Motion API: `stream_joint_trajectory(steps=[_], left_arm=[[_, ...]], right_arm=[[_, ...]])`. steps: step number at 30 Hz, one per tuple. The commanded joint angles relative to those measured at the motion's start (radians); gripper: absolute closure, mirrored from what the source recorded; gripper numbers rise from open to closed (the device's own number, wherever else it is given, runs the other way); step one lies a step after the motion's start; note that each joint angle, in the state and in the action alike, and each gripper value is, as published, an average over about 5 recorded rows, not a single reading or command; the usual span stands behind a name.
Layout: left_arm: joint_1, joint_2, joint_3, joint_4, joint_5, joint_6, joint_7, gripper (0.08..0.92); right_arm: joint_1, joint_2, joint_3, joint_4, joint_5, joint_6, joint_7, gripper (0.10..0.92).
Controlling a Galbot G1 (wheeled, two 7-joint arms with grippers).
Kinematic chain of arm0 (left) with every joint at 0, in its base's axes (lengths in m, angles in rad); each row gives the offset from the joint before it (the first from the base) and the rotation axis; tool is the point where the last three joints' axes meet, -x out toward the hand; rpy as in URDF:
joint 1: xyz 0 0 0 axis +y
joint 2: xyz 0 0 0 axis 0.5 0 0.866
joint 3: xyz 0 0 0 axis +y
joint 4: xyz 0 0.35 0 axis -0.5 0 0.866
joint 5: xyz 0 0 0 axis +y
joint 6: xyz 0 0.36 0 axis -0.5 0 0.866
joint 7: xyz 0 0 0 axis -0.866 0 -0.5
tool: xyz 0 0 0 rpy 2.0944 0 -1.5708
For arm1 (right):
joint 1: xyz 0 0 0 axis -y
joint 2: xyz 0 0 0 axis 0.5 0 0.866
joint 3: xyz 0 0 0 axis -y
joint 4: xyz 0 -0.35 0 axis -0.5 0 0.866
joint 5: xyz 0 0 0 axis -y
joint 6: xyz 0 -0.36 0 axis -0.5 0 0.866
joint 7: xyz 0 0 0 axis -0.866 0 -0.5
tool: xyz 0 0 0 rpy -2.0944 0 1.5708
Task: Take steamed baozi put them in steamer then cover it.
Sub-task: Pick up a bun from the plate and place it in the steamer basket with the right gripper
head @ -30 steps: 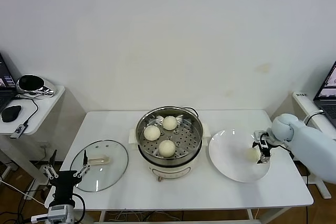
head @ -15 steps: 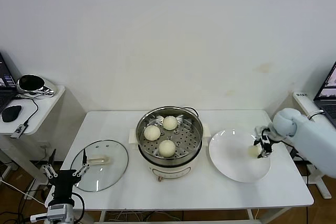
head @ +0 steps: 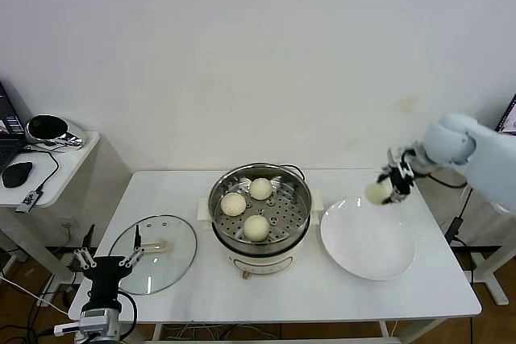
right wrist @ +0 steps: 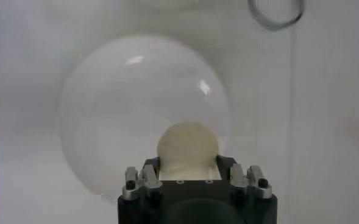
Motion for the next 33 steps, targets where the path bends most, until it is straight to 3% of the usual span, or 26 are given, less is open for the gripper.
stream_joint_trajectory(steps=[1, 6, 14, 24, 33], left_arm=[[0.003, 0.015, 0.005, -0.006, -0.001, 0.003, 0.001, 0.177], [0.004, 0.015, 0.001, -0.005, -0.006, 0.002, 0.0, 0.177], [0.008, 0.01, -0.01, 0.0, -0.01, 0.0, -0.003, 0.177], [0.013, 0.006, -0.026, -0.002, -0.014, -0.002, -0.004, 0.177], [0.011, 0.003, -0.027, 0.002, -0.014, -0.002, -0.003, 0.177]], right_arm=[[0.474, 0.239, -0.388, 0.191, 0.457, -0.25, 0.145, 0.433], [0.395, 0.369, -0.363, 0.154, 0.553, -0.332, 0.231, 0.424], [0.193, 0.501, -0.294, 0.034, 0.541, -0.372, 0.319, 0.423], [0.038, 0.545, -0.231, -0.091, 0.44, -0.371, 0.32, 0.423], [-0.004, 0.536, -0.217, -0.112, 0.396, -0.37, 0.318, 0.423]])
